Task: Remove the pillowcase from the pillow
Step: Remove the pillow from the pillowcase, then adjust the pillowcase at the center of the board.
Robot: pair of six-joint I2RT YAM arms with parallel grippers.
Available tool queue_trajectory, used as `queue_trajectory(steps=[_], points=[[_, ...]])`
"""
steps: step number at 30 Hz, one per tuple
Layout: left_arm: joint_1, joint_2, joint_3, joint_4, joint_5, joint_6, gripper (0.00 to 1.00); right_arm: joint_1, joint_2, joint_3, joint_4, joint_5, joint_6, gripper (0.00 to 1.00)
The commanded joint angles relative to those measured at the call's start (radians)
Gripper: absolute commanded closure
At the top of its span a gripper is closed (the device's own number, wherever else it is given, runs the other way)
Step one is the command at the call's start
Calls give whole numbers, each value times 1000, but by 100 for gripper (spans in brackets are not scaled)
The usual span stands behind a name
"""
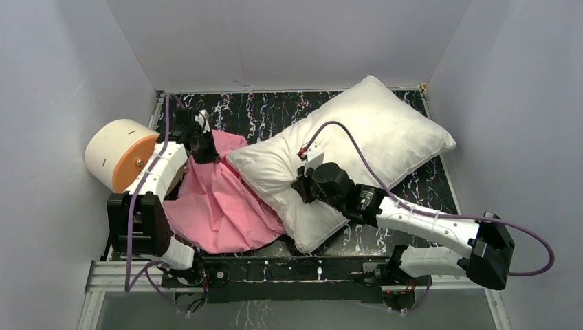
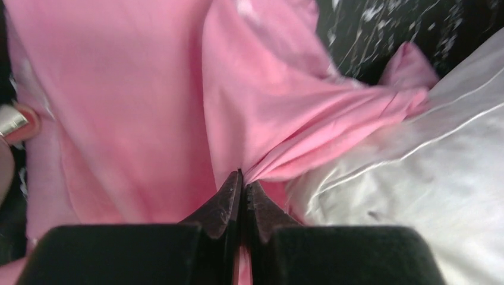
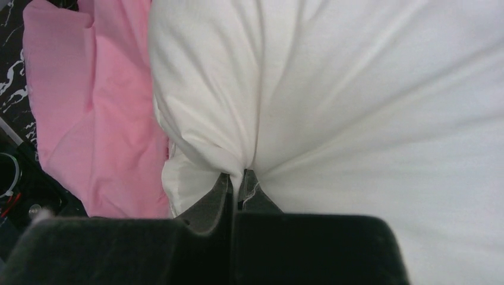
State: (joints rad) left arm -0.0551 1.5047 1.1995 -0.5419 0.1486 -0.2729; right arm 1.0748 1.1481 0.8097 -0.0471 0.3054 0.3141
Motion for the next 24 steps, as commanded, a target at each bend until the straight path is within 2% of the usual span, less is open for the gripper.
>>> queue_trajectory(steps=[1,4,6,7,10,13,15,18,21,24], points=[[7,-93,-143,-47,35,1,100,-5,12,153,-30,130,-34,100],[8,-145,-199,-44,40,-25,100,-5,37,269,-31,292,-42,100],[7,-163,-210,-43,94,-29,89,-5,47,335,-10,377,-68,100],[7,-170,-214,-36,136,-27,82,-5,51,364,6,411,-88,100],[-1,-200,-234,-14,229,-30,47,-6,75,444,23,476,-131,100],[-40,-282,-264,30,249,-65,31,-6,104,501,2,521,-132,100],[-117,-359,-281,56,182,-118,25,-8,118,518,-6,561,-109,100],[-323,-460,-281,84,69,-234,22,-26,146,559,-90,636,1,100],[-463,-514,-346,186,50,-316,19,-65,160,586,-157,615,109,100],[-556,-475,-419,259,46,-353,18,-102,159,594,-174,546,175,100]])
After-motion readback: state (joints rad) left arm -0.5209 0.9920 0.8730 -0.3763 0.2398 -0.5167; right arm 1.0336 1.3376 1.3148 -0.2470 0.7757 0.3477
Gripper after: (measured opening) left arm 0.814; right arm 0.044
